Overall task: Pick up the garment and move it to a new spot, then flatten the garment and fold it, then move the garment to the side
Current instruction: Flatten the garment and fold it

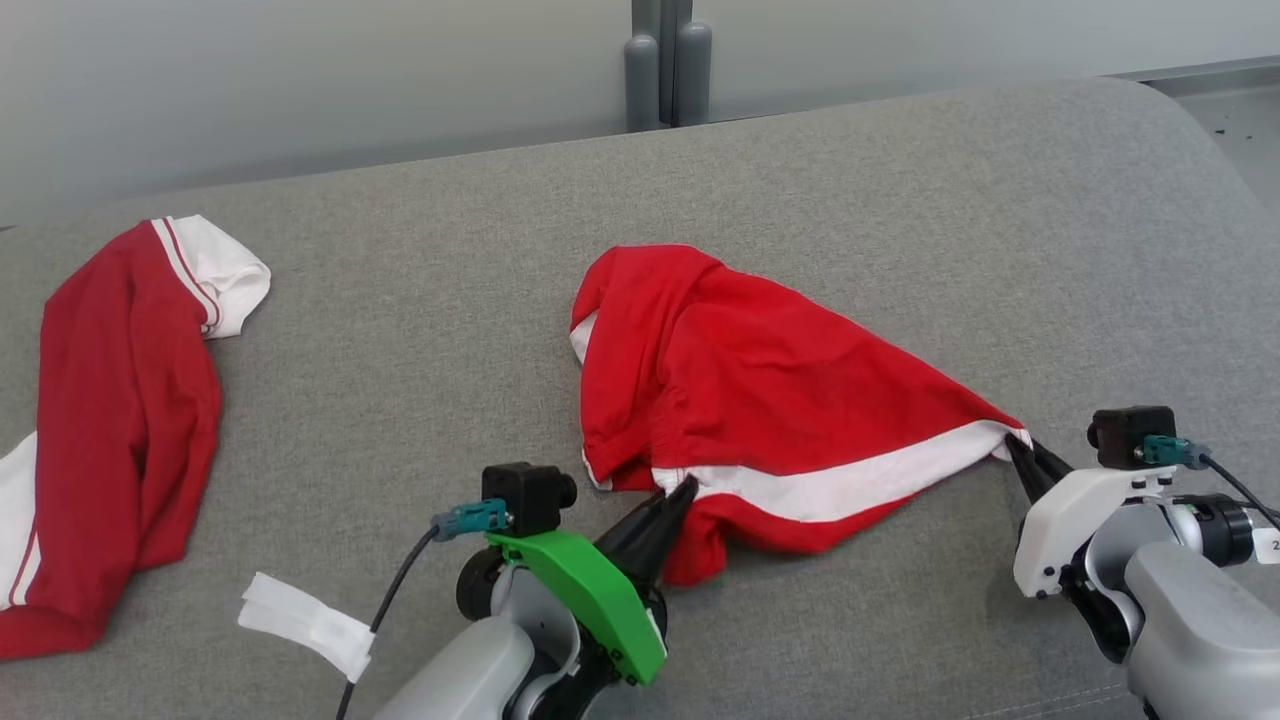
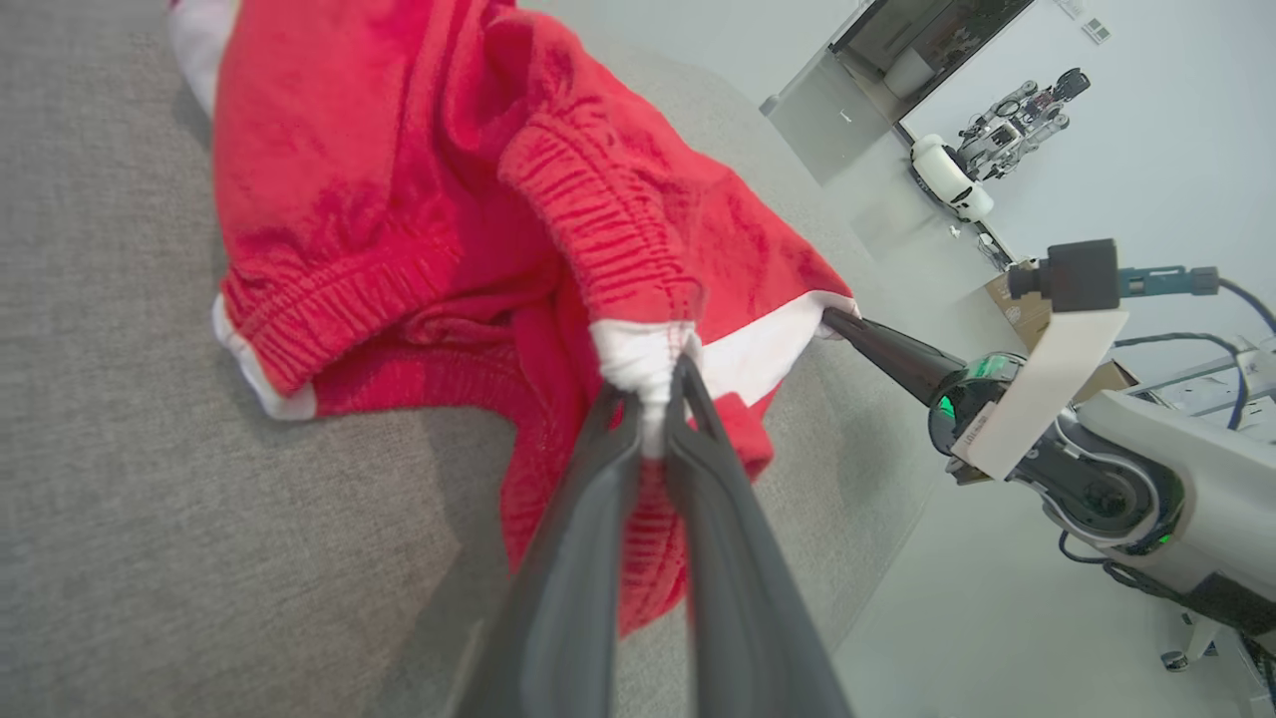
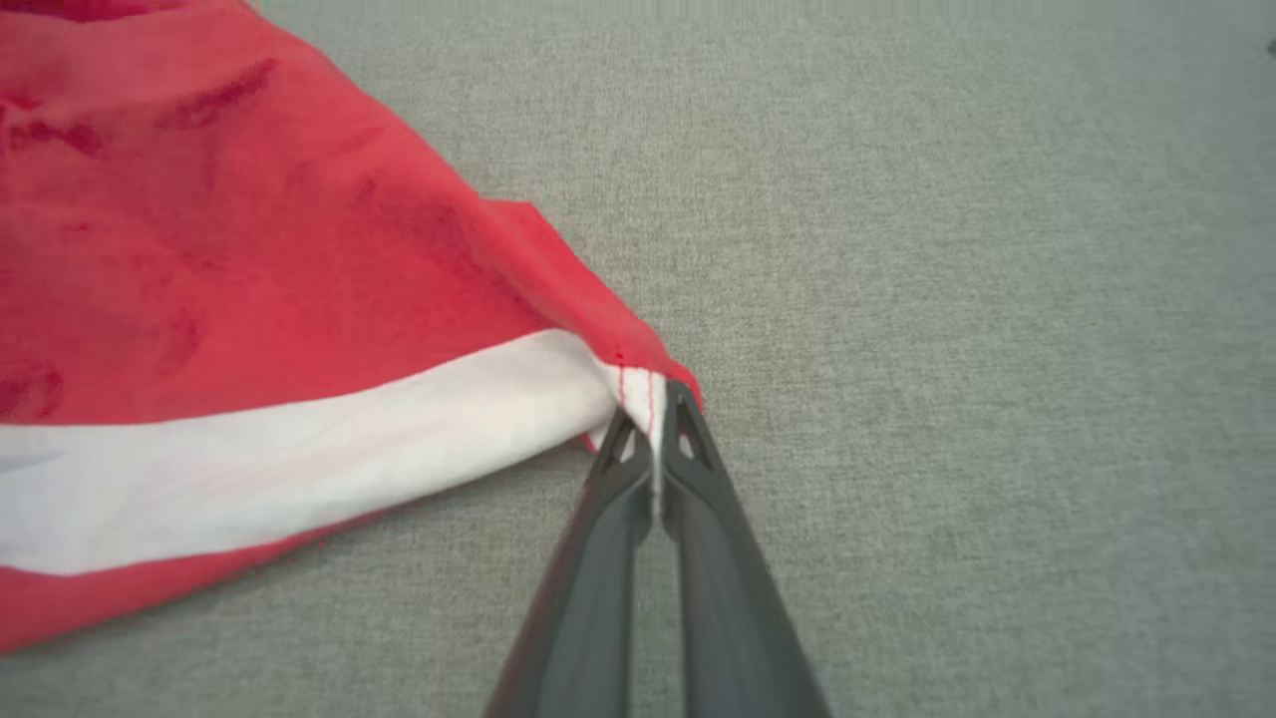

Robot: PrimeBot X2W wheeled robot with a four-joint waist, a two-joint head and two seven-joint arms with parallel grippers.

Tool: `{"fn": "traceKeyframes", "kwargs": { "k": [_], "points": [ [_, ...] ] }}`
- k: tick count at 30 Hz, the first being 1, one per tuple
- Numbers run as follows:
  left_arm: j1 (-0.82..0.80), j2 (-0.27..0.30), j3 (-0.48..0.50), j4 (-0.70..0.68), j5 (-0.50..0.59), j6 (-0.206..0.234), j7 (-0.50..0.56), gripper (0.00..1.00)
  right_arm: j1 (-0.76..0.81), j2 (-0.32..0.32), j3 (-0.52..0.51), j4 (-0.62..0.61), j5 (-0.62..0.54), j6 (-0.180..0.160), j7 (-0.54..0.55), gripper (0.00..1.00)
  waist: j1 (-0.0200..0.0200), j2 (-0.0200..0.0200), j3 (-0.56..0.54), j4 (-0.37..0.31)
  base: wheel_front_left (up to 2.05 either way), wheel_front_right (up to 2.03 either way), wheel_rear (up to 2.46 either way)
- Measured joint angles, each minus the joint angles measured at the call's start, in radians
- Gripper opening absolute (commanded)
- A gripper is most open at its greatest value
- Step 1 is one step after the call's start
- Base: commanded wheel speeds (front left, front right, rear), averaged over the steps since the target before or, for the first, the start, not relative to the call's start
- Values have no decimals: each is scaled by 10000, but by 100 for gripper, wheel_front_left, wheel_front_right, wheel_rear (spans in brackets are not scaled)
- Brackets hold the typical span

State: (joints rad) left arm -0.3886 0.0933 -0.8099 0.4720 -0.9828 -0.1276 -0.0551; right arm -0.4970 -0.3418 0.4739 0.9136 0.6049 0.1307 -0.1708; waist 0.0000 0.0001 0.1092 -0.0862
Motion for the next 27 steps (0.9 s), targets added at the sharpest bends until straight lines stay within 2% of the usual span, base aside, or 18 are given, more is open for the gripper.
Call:
{"fn": "traceKeyframes", "kwargs": {
  "k": [6,9,13,14,21,25,27],
  "points": [
    [-75,520,420,-838,-88,-2,-617,0,-83,-226,-15,-771,207,0,-203,0,0,0,-183,25,0,0,0],
    [-132,853,742,-1501,-136,6,-794,0,-110,-376,-25,-1515,412,0,-184,0,0,0,-358,44,0,0,0],
    [-326,1409,1177,-2556,-142,222,-869,0,-214,-698,-163,-2838,723,0,65,0,0,-1,-679,53,0,0,0],
    [-431,1745,1417,-3202,-142,347,-782,0,-224,-849,-278,-3668,855,0,326,0,0,-1,-871,46,0,0,0],
    [-1156,2930,2337,-5465,-391,989,140,0,-253,-1342,-836,-7099,1858,0,2238,0,0,-1,-1455,-38,0,0,0],
    [-1803,3634,2813,-6113,-408,1321,717,0,-322,-1710,-1195,-8592,2038,-2,3494,0,0,-1,-1604,-138,0,0,0],
    [-2103,3814,2901,-6263,-364,1381,982,0,-391,-1724,-1377,-9120,2050,0,4009,0,0,-1,-1623,-177,0,0,0]
  ]
}}
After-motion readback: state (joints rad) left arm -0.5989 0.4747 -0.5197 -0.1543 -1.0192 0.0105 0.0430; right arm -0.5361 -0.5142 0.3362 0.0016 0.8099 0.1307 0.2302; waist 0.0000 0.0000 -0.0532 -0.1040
